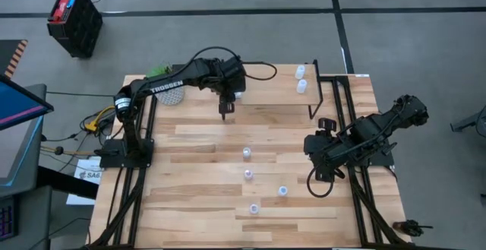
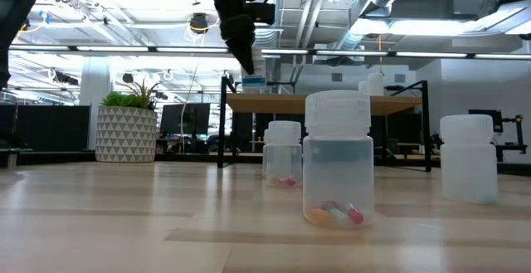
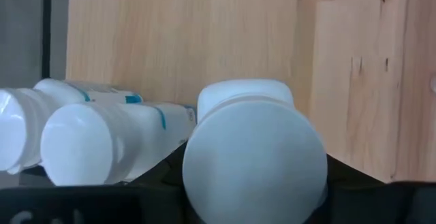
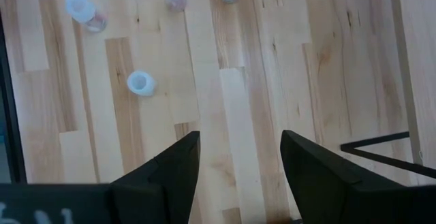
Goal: Pick and place medicine bottles onto shelf by color
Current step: Put the big white pill bottle on the shelf aligned with the other big white pill bottles
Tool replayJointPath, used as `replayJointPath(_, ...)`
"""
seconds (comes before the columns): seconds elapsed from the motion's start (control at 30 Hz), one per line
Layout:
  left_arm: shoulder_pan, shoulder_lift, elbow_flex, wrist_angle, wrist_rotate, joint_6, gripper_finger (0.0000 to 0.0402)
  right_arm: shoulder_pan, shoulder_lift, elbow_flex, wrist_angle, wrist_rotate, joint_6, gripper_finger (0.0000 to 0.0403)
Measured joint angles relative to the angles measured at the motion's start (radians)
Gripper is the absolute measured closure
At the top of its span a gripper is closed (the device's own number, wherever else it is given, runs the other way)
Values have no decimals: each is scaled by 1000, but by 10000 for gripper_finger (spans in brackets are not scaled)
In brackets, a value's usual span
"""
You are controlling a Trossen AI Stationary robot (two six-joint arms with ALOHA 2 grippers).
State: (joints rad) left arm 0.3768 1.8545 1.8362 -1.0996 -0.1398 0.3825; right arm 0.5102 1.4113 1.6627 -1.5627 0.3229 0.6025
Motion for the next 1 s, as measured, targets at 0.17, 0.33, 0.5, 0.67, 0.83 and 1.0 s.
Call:
replayJointPath(0.17,0,0,0,0,-3,-2,217,0,0,0,0,0,2,177)
replayJointPath(0.33,0,0,0,0,-3,10,196,0,0,0,0,0,2,177)
replayJointPath(0.5,0,0,0,0,-22,18,193,0,0,0,0,0,2,177)
replayJointPath(0.67,-6,0,0,0,-80,33,192,0,0,0,0,0,2,177)
replayJointPath(0.83,-19,0,0,-1,-117,33,192,0,0,0,0,0,0,177)
replayJointPath(1.0,-39,2,14,-33,-166,33,191,0,0,0,0,0,0,177)
